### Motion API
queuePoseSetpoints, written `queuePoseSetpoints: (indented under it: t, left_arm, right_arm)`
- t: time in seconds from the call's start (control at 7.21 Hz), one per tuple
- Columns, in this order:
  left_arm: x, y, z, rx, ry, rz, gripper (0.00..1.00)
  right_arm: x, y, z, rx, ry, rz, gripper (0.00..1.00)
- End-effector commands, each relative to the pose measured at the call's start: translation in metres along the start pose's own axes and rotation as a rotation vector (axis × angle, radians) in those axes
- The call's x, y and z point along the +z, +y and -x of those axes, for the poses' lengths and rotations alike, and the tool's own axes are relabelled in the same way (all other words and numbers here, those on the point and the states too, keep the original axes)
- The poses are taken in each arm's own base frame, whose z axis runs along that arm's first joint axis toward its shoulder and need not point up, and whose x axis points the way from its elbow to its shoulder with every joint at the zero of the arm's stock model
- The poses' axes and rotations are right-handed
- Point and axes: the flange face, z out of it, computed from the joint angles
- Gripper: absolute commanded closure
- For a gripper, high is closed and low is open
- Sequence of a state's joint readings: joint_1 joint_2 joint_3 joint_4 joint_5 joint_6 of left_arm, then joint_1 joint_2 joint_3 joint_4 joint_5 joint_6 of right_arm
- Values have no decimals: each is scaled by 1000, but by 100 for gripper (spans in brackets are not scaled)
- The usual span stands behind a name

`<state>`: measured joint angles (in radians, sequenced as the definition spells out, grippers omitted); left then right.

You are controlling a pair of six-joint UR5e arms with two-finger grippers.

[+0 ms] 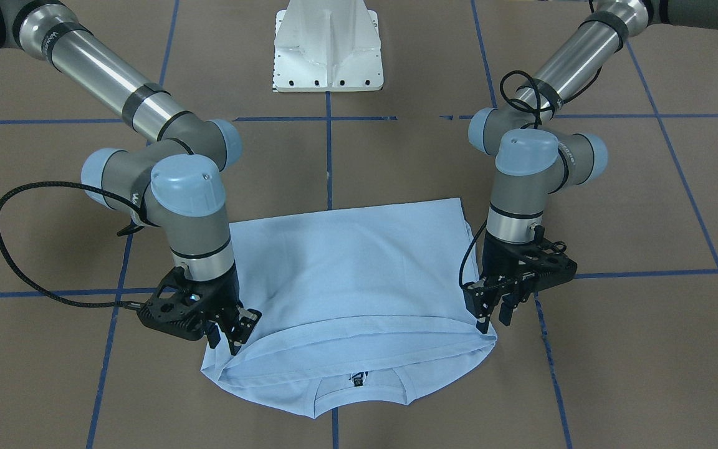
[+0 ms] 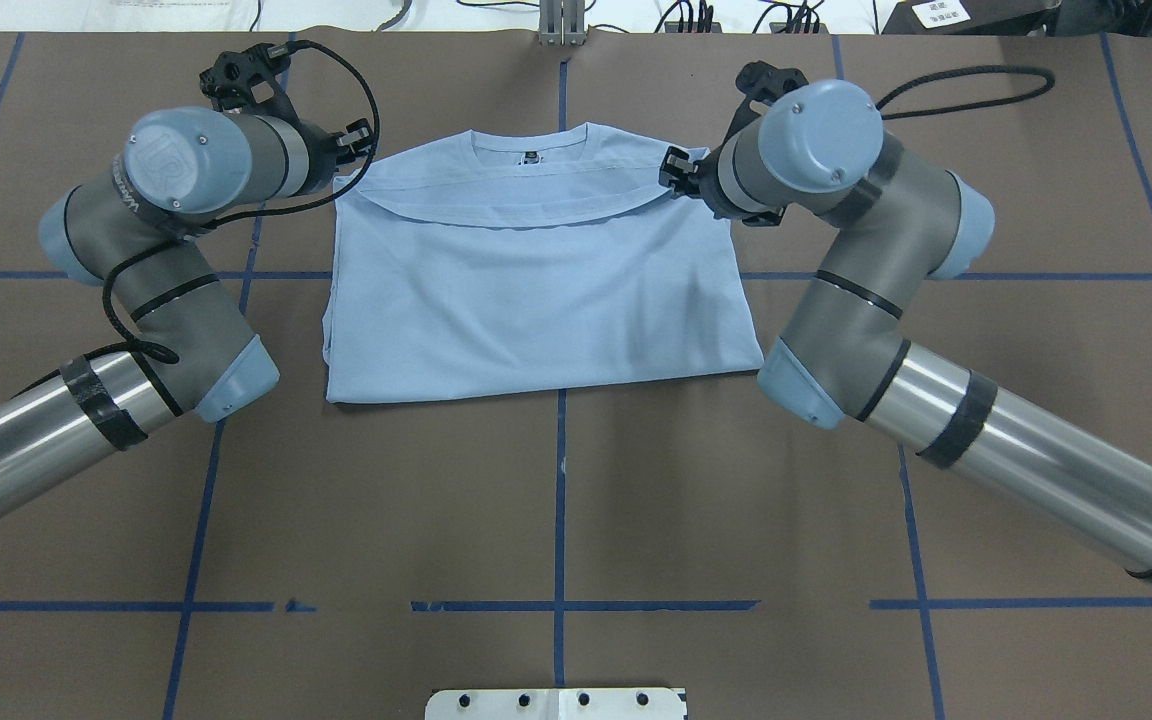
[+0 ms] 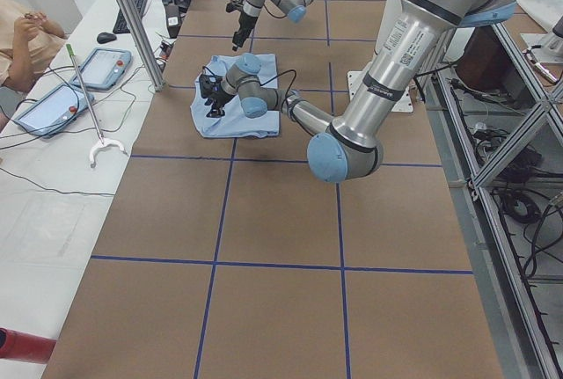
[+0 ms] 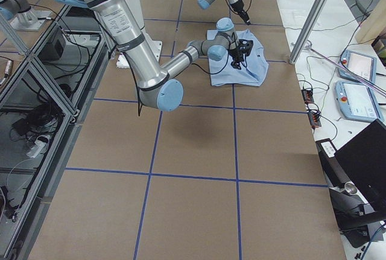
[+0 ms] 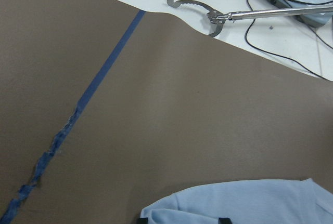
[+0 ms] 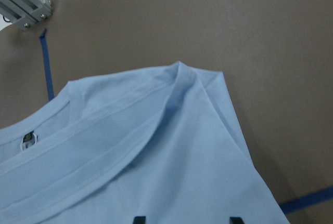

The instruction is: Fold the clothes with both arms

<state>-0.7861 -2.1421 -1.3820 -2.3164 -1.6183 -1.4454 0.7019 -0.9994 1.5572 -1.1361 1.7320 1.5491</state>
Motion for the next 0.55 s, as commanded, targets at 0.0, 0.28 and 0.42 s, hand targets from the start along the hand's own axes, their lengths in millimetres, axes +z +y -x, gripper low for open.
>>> queuePoseSetpoints:
  t: [0.0, 0.28, 0.42]
  left_arm:
    - [-14, 6, 7, 24, 138, 63, 59]
    - [-29, 5, 0, -33, 170, 62, 0]
    - [-29, 6, -1, -37, 170, 64, 0]
  right_arm:
    - [-34, 51, -55, 59, -14, 58, 30]
    - [-8, 82, -80, 97, 54, 74, 29]
    - [-1, 82, -91, 107, 79, 71, 28]
